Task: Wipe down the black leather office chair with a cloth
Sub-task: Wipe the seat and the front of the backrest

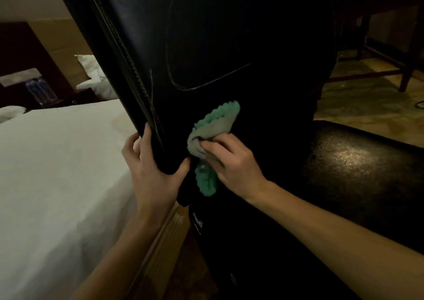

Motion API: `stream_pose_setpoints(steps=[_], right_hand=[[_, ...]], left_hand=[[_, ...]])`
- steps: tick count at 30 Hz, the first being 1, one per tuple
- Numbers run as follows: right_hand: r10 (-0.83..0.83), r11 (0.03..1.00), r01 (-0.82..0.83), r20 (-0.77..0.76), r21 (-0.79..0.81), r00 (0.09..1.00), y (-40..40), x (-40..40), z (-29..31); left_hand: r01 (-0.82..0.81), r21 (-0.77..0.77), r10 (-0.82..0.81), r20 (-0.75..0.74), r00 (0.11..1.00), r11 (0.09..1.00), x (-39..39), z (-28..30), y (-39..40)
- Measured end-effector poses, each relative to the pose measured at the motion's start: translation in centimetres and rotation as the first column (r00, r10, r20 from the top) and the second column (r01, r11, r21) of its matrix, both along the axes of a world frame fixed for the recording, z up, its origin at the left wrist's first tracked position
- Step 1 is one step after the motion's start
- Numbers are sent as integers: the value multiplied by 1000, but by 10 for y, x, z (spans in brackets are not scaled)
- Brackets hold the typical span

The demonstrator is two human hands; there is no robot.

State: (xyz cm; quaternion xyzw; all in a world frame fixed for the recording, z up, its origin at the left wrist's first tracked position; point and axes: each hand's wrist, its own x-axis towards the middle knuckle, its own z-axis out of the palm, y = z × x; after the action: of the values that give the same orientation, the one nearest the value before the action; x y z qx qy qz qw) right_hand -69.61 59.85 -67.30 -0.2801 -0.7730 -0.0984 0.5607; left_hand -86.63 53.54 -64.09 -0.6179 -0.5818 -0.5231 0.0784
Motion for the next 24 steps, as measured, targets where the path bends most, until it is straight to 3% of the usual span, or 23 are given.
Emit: stream_pose_setpoints(steps=[3,6,8,10,12,16,19,22,24], right_hand=[[-101,994,103,-64,31,993,35,36,20],[-246,958,186,-286,-219,926,62,76,39],[-322,910,153,-424,-386,846,77,108,45],[-337,875,78,-486,-478,807,86,128,49],[-352,873,104,-468,-477,811,87,126,48],[-289,930,204,-263,-306,921,64,84,40],[-162,981,166,40,-102,986,53,66,26],[-168,986,157,392,61,904,60,82,18],[-199,978,207,435,29,878,75,114,13]], left_hand=[[11,10,-12,57,998,1000,6,-3,8],[45,-31,-42,100,994,998,5,-2,15],[89,-54,-83,110,990,995,3,0,18],[116,-65,-108,119,987,991,0,1,22],[150,-80,-135,167,977,985,0,2,26],[195,-47,-181,219,959,980,-2,0,38],[195,-17,-186,232,955,981,-2,-2,47],[191,6,-187,233,954,982,-2,-2,56],[242,27,-240,276,931,970,1,0,61]])
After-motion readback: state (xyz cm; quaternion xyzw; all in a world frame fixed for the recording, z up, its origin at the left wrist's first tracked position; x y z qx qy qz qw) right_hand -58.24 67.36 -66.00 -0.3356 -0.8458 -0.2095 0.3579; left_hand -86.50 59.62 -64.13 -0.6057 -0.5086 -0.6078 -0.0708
